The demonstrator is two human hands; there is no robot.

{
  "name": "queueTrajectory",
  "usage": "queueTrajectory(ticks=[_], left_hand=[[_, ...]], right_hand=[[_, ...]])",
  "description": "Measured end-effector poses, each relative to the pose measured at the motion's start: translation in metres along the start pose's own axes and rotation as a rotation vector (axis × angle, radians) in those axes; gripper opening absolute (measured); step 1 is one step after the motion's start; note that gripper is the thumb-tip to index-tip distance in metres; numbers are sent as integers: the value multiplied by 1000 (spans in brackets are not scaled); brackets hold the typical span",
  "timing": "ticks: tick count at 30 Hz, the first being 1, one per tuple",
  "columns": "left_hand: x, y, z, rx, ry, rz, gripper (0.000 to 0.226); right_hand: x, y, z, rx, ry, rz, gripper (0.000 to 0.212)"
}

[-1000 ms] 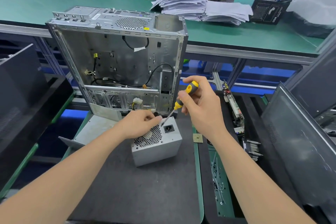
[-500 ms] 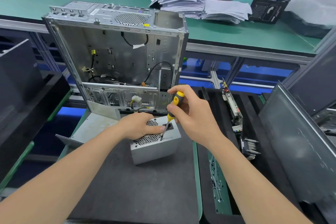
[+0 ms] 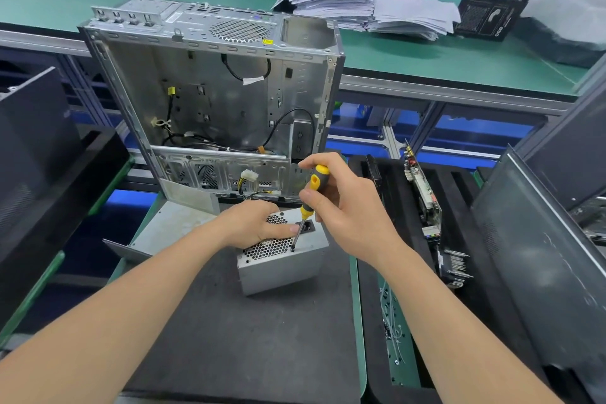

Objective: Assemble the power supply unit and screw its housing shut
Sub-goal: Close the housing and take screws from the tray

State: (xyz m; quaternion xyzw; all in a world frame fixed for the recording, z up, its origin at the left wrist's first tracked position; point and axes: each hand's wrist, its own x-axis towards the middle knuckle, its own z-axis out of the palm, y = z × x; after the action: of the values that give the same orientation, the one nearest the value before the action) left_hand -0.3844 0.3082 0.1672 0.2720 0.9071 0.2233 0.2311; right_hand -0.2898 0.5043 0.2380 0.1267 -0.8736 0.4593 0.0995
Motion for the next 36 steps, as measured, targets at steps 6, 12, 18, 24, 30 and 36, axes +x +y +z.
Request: queueTrajectory(ticks=[6,12,18,24,30,36], left_hand=[[-1,0,-2,9,-38,-11,103],[3,-5,1,79,20,-32,89],[-4,-8,9,-37,216,-137,74],[-30,-1,3,-129,182,249,49],[-36,6,14,-147,216,402,25],[-37,11,25,-190,345,317,17]], right_hand=[[-1,-1,-2,12,-96,-33,35],[3,-4,-7,-87,-157,-129,25],[7,-10,9,-253,16,-118,36],[11,-15,-9,-177,-264,-166,23],[13,-21,-25,-162,-423,-186,16],[9,-24,-2,-291,-50,29,42]])
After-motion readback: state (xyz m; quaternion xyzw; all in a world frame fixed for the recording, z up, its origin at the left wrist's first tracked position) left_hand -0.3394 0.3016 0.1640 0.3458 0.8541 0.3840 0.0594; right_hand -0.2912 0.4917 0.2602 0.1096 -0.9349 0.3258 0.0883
